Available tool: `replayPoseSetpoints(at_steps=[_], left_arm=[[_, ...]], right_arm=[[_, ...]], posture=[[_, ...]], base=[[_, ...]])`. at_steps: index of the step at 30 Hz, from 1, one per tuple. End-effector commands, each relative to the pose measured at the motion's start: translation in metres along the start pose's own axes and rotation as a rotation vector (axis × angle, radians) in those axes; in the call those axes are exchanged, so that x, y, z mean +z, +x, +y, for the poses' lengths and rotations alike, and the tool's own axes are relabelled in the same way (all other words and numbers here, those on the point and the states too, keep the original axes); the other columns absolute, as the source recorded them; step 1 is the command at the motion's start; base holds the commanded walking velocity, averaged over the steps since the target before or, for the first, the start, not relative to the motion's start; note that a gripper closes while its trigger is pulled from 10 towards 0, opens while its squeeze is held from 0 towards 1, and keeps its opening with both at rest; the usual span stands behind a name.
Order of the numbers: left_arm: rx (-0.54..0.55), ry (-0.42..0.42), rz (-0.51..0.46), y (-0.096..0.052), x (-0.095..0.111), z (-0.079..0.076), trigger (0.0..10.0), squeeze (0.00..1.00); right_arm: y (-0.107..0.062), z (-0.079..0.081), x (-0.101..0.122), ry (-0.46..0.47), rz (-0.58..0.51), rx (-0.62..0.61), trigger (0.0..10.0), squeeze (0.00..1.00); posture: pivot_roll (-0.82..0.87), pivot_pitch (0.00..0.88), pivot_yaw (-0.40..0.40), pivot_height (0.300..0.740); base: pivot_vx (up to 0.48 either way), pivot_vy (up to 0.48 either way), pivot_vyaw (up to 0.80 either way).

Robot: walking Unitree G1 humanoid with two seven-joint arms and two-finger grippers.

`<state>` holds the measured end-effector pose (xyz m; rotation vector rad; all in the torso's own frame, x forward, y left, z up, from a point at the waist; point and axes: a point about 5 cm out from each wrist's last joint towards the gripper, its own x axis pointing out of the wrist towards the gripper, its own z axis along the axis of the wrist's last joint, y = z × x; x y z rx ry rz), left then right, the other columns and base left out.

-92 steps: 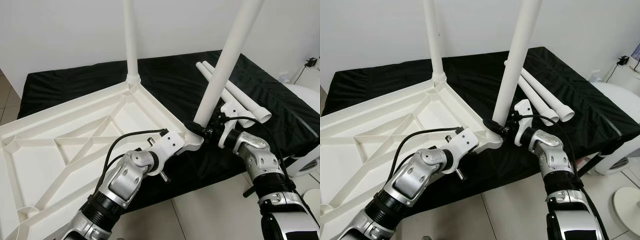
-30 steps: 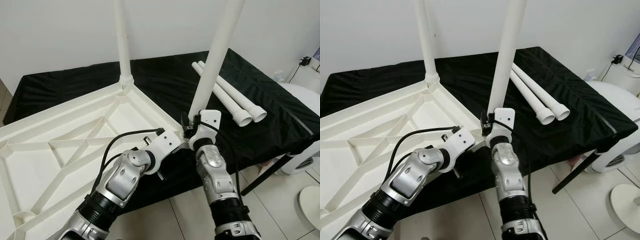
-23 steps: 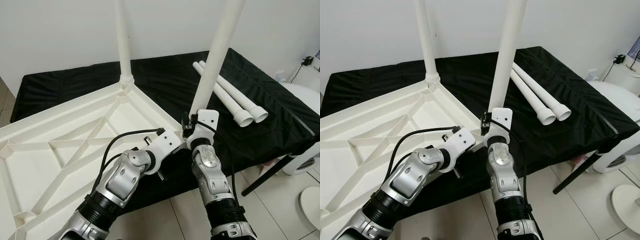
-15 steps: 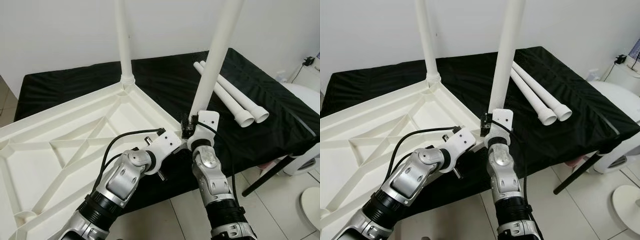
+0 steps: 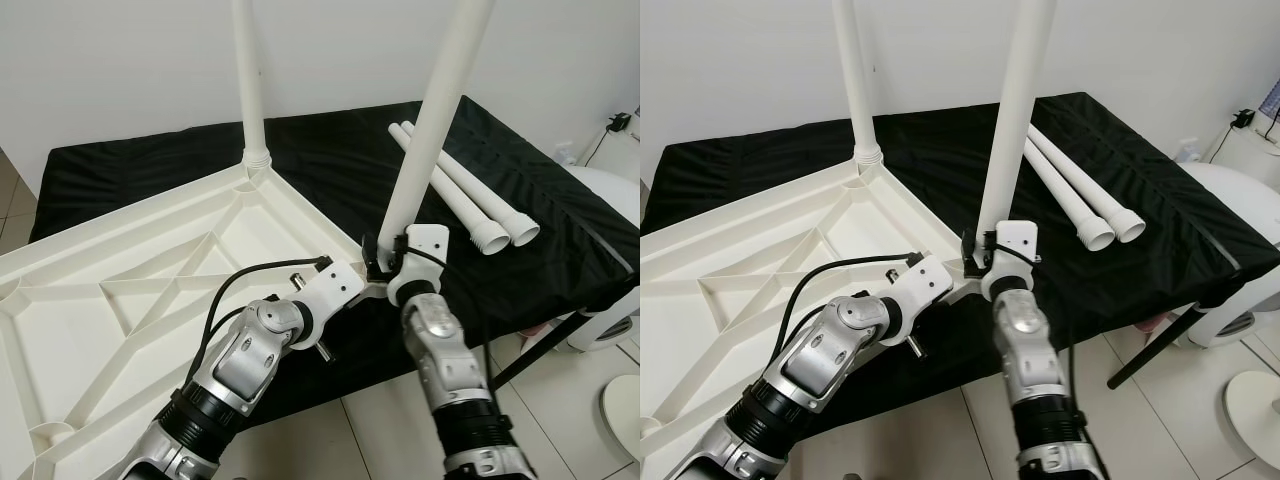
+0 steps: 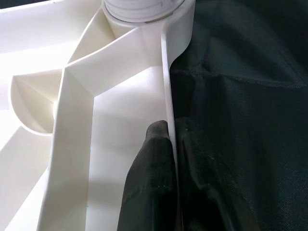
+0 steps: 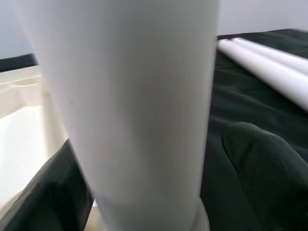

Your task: Building children table

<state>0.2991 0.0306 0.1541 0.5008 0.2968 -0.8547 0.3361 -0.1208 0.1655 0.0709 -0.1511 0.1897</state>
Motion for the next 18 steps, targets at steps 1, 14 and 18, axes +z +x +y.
replayPoseSetpoints(at_steps=[1, 14, 18], left_arm=[[0.018, 0.064, -0.084, -0.002, 0.018, -0.003, 10.0, 0.00], [0.008, 0.072, -0.094, 0.000, 0.021, -0.006, 10.0, 0.00], [0.008, 0.073, -0.094, 0.000, 0.021, -0.006, 10.0, 0.00]], right_arm=[[0.004, 0.000, 0.002, 0.023, 0.018, 0.095, 10.0, 0.00], [0.018, -0.027, 0.009, -0.050, 0.135, 0.527, 10.0, 0.00], [0.016, -0.029, 0.006, -0.053, 0.172, 0.605, 10.0, 0.00]], posture=[[-0.08, 0.066, 0.007, 0.740], [-0.08, 0.058, 0.007, 0.740], [-0.08, 0.058, 0.007, 0.740]], base=[[0.000, 0.000, 0.00], [0.000, 0.000, 0.00], [0.000, 0.000, 0.00]])
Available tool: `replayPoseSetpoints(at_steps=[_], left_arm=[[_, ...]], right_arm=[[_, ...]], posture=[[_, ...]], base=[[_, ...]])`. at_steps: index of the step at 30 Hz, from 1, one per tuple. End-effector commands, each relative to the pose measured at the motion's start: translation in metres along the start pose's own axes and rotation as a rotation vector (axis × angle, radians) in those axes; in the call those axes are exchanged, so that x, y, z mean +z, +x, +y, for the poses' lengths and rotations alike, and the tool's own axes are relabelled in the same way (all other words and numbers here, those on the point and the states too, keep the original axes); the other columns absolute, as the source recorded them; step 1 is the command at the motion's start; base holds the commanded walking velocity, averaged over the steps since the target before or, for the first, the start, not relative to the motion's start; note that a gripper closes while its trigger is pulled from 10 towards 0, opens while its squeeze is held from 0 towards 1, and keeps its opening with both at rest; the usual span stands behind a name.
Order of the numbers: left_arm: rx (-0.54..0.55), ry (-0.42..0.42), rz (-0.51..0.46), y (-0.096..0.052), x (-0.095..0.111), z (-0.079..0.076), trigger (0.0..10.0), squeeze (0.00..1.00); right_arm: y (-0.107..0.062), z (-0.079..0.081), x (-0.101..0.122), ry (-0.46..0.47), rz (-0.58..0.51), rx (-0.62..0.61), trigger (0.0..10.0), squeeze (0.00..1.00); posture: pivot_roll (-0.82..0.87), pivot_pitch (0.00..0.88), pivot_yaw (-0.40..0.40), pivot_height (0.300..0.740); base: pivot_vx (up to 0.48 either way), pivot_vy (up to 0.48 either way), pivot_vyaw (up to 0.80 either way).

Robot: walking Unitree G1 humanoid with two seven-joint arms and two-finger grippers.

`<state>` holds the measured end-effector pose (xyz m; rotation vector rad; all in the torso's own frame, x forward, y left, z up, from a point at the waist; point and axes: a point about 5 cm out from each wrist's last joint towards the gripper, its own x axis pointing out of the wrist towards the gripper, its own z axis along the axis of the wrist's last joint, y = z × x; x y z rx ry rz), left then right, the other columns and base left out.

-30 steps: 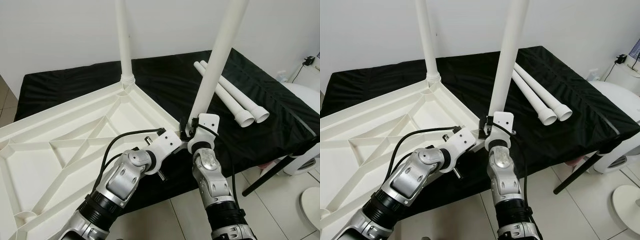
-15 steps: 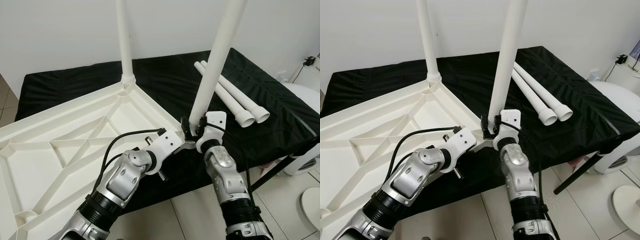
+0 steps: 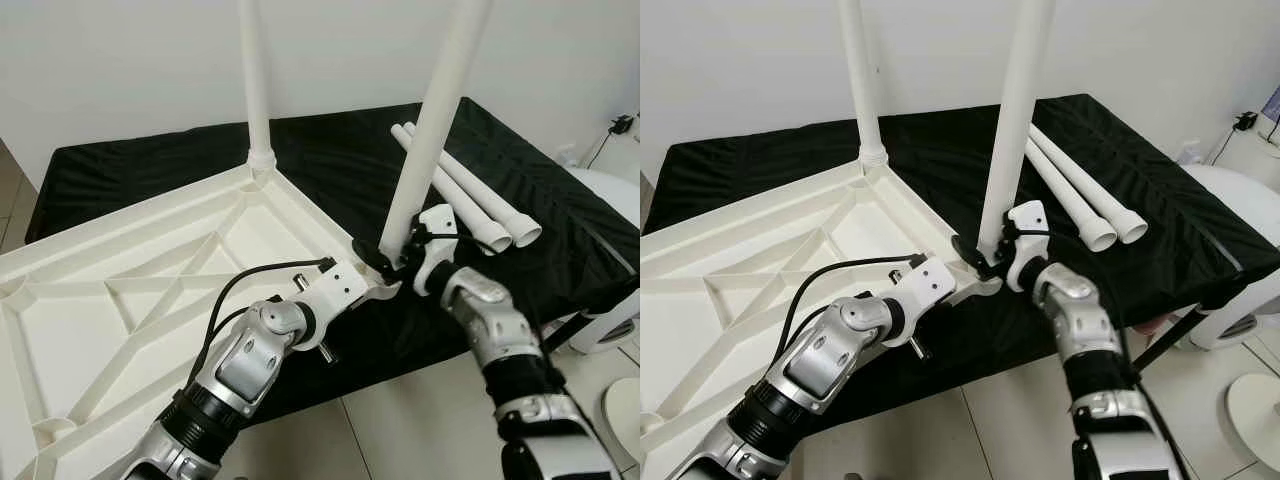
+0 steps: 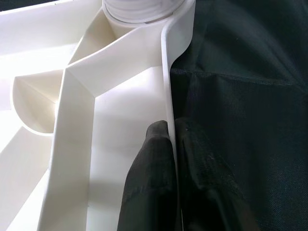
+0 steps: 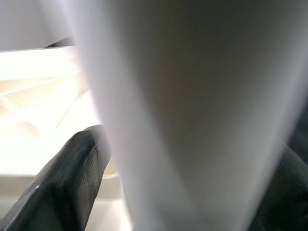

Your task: Building children table

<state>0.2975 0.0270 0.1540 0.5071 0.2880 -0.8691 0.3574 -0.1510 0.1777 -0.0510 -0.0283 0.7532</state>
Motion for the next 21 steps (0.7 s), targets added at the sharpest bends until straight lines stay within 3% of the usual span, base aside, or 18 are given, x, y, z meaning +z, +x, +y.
replayPoseSetpoints(at_steps=[1, 7, 14, 16, 17, 18, 19, 21], left_arm=[[0.019, 0.062, -0.086, -0.001, 0.019, -0.002, 10.0, 0.00], [0.018, 0.062, -0.084, -0.002, 0.019, -0.002, 10.0, 0.00], [0.019, 0.062, -0.084, -0.002, 0.019, -0.001, 10.0, 0.00], [0.019, 0.061, -0.086, -0.002, 0.020, -0.001, 10.0, 0.00], [0.019, 0.061, -0.086, -0.001, 0.020, -0.001, 10.0, 0.00], [0.019, 0.061, -0.086, -0.001, 0.020, -0.001, 10.0, 0.00], [0.019, 0.061, -0.086, -0.001, 0.020, -0.001, 10.0, 0.00], [0.020, 0.061, -0.086, -0.001, 0.020, -0.001, 10.0, 0.00]], right_arm=[[0.002, 0.004, -0.005, 0.014, 0.021, 0.041, 10.0, 0.00], [-0.005, 0.002, -0.008, 0.008, 0.064, 0.184, 10.0, 0.00], [-0.010, -0.004, -0.007, -0.013, 0.082, 0.210, 10.0, 0.00], [-0.012, -0.009, -0.005, -0.022, 0.078, 0.218, 3.8, 0.00], [-0.013, -0.010, -0.004, -0.026, 0.076, 0.225, 1.2, 0.00], [-0.013, -0.010, -0.004, -0.026, 0.076, 0.225, 1.2, 0.00], [-0.013, -0.011, -0.003, -0.032, 0.075, 0.229, 0.0, 0.00], [-0.014, -0.012, -0.003, -0.036, 0.072, 0.230, 0.0, 0.00]], posture=[[-0.08, 0.058, 0.007, 0.740], [-0.08, 0.063, 0.010, 0.740], [-0.08, 0.067, 0.011, 0.740], [-0.08, 0.069, 0.014, 0.740], [-0.08, 0.069, 0.014, 0.740], [-0.08, 0.069, 0.014, 0.740], [-0.08, 0.069, 0.014, 0.740], [-0.09, 0.070, 0.014, 0.740]], base=[[0.000, 0.000, 0.00], [0.000, 0.000, 0.00], [0.000, 0.000, 0.00], [0.000, 0.000, 0.00], [0.000, 0.000, 0.00], [0.000, 0.000, 0.00], [0.000, 0.000, 0.00], [0.000, 0.000, 0.00]])
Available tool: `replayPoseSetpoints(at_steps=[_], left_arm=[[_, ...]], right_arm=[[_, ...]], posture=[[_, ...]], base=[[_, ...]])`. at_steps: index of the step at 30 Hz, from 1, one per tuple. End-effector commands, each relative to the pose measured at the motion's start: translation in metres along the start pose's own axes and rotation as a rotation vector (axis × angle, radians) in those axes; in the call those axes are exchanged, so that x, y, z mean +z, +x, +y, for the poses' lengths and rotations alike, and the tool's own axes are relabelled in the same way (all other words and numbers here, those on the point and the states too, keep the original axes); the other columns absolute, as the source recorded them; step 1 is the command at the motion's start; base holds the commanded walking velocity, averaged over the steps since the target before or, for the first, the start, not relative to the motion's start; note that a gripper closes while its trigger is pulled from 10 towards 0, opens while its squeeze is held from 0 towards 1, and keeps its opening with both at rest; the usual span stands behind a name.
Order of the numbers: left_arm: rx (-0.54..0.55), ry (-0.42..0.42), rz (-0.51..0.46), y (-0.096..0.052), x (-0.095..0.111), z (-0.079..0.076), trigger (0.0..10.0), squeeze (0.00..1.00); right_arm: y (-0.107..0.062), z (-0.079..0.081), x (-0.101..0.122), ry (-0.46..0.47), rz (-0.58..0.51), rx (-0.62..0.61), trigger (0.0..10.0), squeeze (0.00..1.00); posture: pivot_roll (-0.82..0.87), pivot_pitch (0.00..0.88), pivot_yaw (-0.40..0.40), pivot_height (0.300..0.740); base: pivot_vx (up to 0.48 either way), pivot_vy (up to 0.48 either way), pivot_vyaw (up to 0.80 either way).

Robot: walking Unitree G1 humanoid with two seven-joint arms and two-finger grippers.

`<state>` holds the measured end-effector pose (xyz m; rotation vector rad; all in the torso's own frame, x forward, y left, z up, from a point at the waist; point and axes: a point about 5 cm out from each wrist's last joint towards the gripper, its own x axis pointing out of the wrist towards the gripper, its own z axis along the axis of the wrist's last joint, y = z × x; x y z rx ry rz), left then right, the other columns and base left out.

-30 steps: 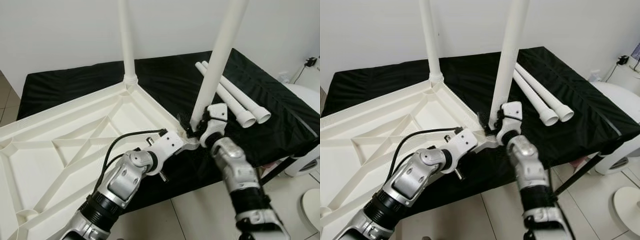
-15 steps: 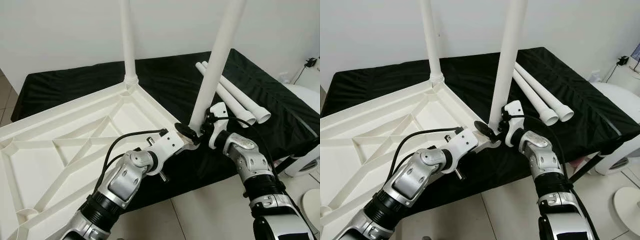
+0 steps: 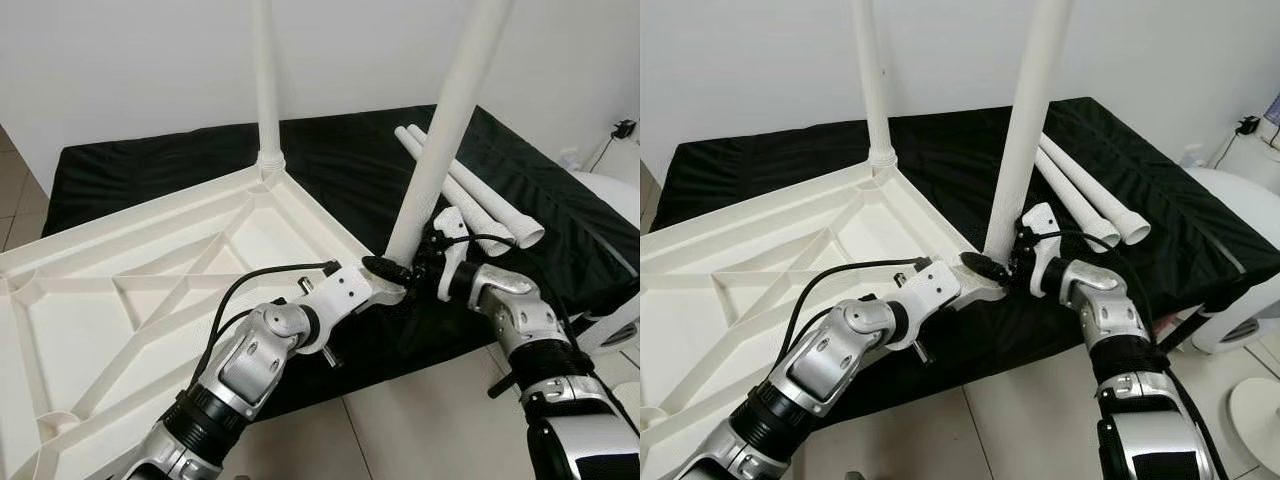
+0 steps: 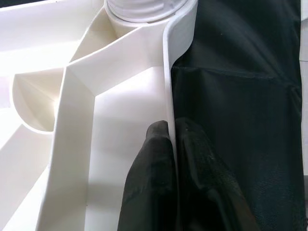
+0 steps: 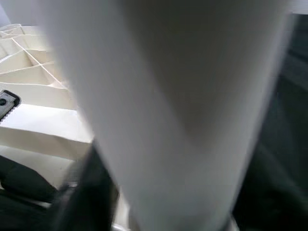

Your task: Building children table

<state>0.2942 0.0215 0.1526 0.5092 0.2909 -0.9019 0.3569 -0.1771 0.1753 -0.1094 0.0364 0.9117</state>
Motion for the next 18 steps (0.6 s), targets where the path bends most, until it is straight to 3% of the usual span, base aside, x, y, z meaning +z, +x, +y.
replayPoseSetpoints(at_steps=[1, 4, 6, 18], left_arm=[[0.052, 0.055, -0.083, -0.0036, 0.0182, 0.0055, 10.0, 0.00], [0.052, 0.055, -0.083, -0.0037, 0.0183, 0.0057, 10.0, 0.00], [0.051, 0.055, -0.085, -0.0035, 0.0186, 0.0057, 10.0, 0.00], [0.051, 0.055, -0.086, -0.0033, 0.0193, 0.0056, 10.0, 0.00]], right_arm=[[0.0046, 0.0061, 0.0010, -0.016, -0.006, 0.073, 0.0, 0.00], [0.0042, 0.0063, 0.0010, -0.020, -0.007, 0.076, 0.0, 0.00], [0.0034, 0.0075, -0.0007, -0.028, -0.005, 0.064, 10.0, 0.00], [0.0071, 0.0160, -0.0040, 0.008, -0.063, -0.013, 10.0, 0.00]], posture=[[-0.09, 0.073, 0.017, 0.740], [-0.09, 0.073, 0.017, 0.740], [-0.09, 0.076, 0.019, 0.740], [-0.10, 0.081, 0.019, 0.740]], base=[[0.000, 0.000, 0.00], [0.000, 0.000, 0.00], [0.000, 0.000, 0.00], [0.000, 0.000, 0.00]])
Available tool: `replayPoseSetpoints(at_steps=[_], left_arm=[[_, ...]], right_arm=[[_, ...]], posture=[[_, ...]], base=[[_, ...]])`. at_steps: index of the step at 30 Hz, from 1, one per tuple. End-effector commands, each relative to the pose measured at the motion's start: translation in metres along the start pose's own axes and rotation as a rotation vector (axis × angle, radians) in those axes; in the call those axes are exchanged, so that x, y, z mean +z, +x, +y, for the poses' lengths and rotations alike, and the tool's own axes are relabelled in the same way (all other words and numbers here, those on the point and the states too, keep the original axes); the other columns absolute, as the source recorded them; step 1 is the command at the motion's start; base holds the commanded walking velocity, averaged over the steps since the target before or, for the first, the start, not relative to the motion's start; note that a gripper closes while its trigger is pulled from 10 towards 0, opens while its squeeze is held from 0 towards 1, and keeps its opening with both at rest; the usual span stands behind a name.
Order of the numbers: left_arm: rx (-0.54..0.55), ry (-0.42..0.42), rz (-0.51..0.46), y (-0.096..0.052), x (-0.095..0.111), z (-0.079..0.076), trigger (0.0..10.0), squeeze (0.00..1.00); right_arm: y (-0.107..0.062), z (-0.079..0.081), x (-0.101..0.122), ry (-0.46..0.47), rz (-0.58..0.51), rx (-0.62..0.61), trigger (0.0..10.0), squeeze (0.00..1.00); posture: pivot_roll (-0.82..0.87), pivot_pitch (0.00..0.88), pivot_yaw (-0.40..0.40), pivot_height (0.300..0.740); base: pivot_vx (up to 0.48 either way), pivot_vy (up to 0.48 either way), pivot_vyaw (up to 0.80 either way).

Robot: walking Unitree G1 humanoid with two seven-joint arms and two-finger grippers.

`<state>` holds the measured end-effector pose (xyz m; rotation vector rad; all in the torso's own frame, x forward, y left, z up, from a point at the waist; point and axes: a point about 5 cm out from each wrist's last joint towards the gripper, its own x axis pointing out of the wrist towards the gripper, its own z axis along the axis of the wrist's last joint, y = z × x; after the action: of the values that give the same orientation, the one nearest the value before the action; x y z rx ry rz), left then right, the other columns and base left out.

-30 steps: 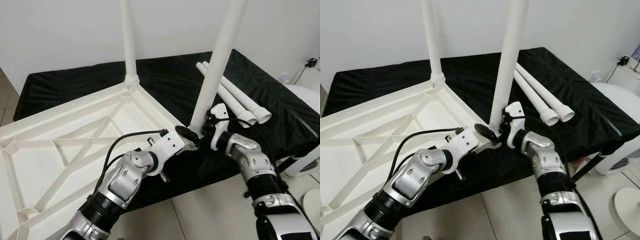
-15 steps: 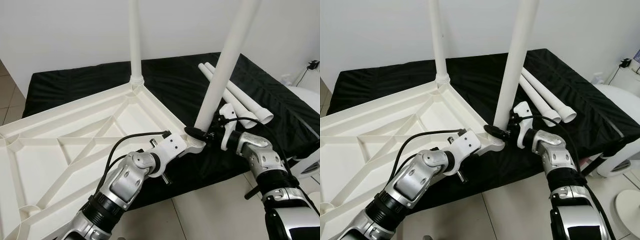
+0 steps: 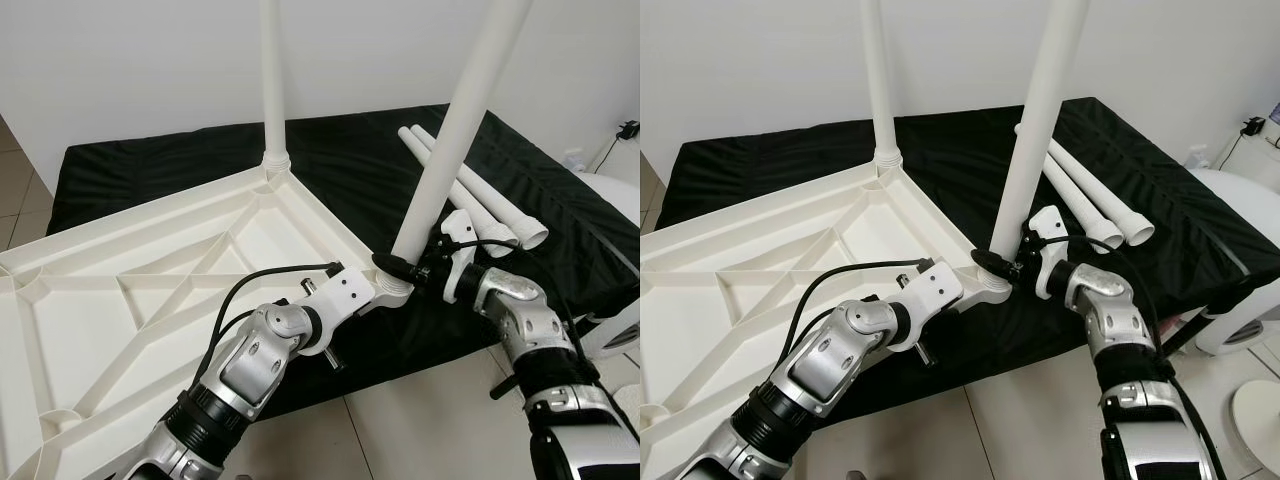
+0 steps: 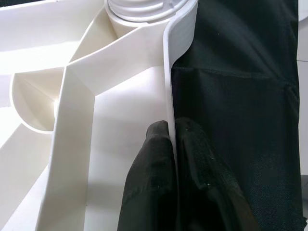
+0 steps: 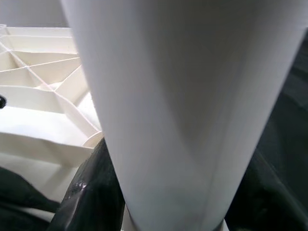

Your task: Building children table

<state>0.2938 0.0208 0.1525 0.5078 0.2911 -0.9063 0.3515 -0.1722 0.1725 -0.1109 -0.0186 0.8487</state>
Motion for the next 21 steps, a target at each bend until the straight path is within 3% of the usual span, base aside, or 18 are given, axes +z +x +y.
replayPoseSetpoints(at_steps=[1, 14, 19, 21], left_arm=[[0.055, 0.055, -0.085, -0.004, 0.019, 0.006, 10.0, 0.00], [0.057, 0.049, -0.084, -0.004, 0.018, 0.006, 10.0, 0.00], [0.055, 0.054, -0.085, -0.005, 0.017, 0.006, 10.0, 0.00], [0.055, 0.054, -0.085, -0.005, 0.017, 0.006, 10.0, 0.00]], right_arm=[[0.008, 0.011, -0.002, 0.039, -0.039, 0.017, 10.0, 0.00], [0.015, 0.018, 0.000, 0.066, -0.129, -0.222, 10.0, 0.00], [0.024, 0.034, 0.003, 0.095, -0.186, -0.371, 10.0, 0.00], [0.024, 0.034, 0.003, 0.095, -0.186, -0.371, 10.0, 0.00]], posture=[[-0.09, 0.082, 0.018, 0.740], [-0.09, 0.081, 0.017, 0.740], [-0.09, 0.072, 0.017, 0.740], [-0.09, 0.072, 0.017, 0.740]], base=[[0.000, 0.000, 0.00], [0.000, 0.000, 0.00], [0.000, 0.000, 0.00], [0.000, 0.000, 0.00]])
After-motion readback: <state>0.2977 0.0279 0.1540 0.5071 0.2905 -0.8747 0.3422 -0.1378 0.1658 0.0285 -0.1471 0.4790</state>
